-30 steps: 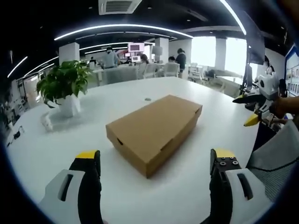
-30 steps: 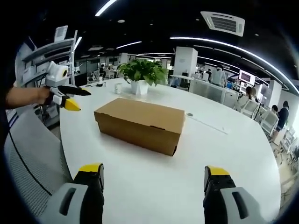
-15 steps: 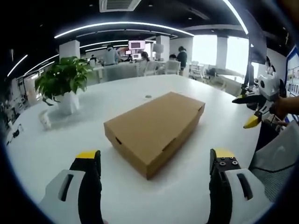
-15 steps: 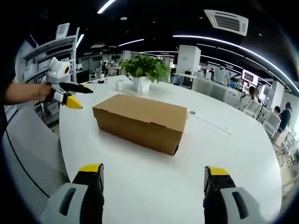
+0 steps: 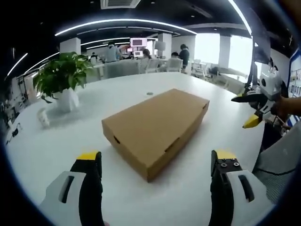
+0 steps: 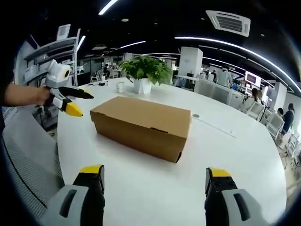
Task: Operate the shoe box by opening the lid, removing the specified soft item, and placing it in the target area until the item is outside and the box remains undamaged.
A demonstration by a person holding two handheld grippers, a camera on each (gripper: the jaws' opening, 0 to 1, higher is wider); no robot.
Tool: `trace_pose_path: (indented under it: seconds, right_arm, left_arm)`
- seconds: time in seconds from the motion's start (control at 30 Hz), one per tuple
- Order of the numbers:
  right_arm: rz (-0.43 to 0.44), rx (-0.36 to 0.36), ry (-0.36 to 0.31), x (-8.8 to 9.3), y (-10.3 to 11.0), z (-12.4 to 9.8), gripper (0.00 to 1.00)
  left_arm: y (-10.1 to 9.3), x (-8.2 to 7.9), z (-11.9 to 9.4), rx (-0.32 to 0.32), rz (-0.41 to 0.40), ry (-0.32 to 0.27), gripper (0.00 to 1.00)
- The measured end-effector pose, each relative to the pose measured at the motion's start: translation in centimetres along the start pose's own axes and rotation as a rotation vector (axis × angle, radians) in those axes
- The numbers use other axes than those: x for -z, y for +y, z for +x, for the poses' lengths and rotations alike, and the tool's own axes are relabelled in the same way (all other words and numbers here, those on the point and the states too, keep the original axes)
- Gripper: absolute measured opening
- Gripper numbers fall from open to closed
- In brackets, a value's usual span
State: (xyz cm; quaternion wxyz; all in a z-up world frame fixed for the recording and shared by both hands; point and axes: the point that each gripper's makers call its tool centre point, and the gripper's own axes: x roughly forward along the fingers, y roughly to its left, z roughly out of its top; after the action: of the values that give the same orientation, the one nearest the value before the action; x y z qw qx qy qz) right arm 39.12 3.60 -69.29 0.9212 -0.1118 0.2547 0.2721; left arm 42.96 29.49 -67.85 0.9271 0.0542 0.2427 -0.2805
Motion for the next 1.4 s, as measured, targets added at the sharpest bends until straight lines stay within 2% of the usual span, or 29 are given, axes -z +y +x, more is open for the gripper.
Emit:
trace_pose_path:
  seconds: [0.4,0.8,1.4]
  right_arm:
    - [-0.017,-0.021,0.016,0.3,-0.7,1.5,0.87]
    - [-0.033,-0.045,0.018,0.5,-1.5,2.9,0.85]
    - [-0.049,-0.083,-0.017,-0.5,-2.4,5.0,0.82]
  left_arm:
    - [-0.1,0.2,0.8,-0.002,-0.006,0.012,0.96]
    - [0.2,1.0,2.1,0.002,-0.004,0.040,0.95]
    - [0.2,1.5,2.8,-0.016,-0.031,0.042,0.93]
